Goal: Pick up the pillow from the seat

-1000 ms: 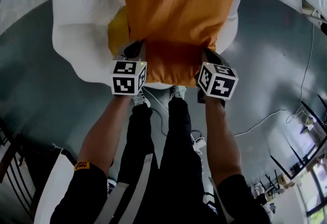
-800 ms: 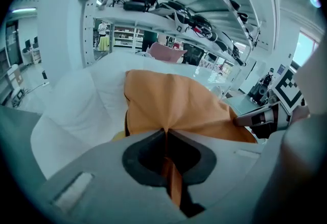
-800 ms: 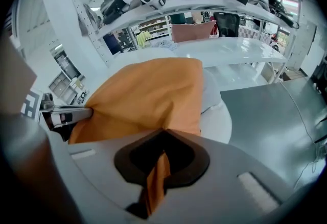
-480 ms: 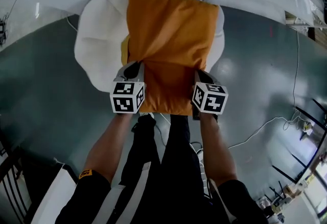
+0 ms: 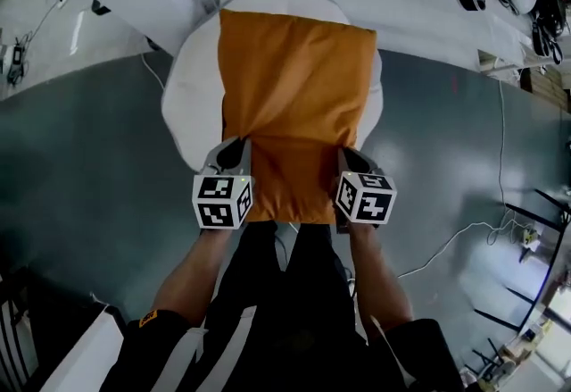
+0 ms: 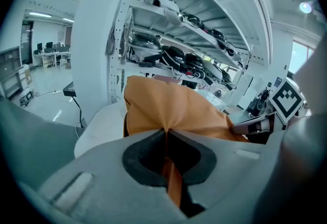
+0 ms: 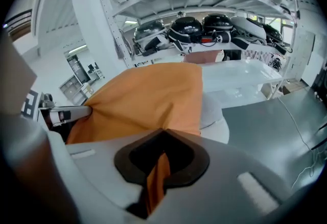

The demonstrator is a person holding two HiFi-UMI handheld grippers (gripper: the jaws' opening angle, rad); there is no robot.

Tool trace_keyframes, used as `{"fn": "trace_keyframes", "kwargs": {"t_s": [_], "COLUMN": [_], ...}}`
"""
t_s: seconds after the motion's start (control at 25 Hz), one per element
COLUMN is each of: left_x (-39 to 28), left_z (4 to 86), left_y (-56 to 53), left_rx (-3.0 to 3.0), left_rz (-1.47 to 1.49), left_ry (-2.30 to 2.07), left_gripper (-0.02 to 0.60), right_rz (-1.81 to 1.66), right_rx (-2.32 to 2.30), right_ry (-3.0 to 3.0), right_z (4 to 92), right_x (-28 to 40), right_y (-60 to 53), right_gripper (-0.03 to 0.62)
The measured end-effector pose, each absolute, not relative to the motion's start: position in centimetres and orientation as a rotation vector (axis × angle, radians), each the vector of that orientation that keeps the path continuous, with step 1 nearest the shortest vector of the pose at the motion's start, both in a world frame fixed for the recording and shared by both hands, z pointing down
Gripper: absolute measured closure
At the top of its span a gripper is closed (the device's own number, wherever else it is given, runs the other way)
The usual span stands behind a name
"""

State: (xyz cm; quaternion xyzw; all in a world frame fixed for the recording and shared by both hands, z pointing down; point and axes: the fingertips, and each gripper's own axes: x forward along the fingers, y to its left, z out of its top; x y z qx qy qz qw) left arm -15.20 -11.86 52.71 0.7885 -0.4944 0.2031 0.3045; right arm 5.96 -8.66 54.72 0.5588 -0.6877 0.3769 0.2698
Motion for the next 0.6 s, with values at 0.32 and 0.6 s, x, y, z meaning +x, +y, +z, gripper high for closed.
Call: {"fn": "trace_keyframes", "kwargs": {"t_s": [0.32, 0.6], "left_x": [-18.7, -18.5], "left_z": [43.7, 38.0], "left_y": [-7.4, -3.7], "left_rx": [2.134, 2.13], "left_rz": [0.489, 0.421], "left_ry": [-1.354, -1.424], "left_gripper": [0.578, 0.578], "right_rz": [0.952, 0.899], "right_rx": [1.521, 1.476], "right_ry": [-1.933, -2.015], "right_z": [46.0, 40.5], "right_x": [2.5, 2.8], "right_y": [-4.4, -1.6], "right_gripper": [0.585, 0.585]}}
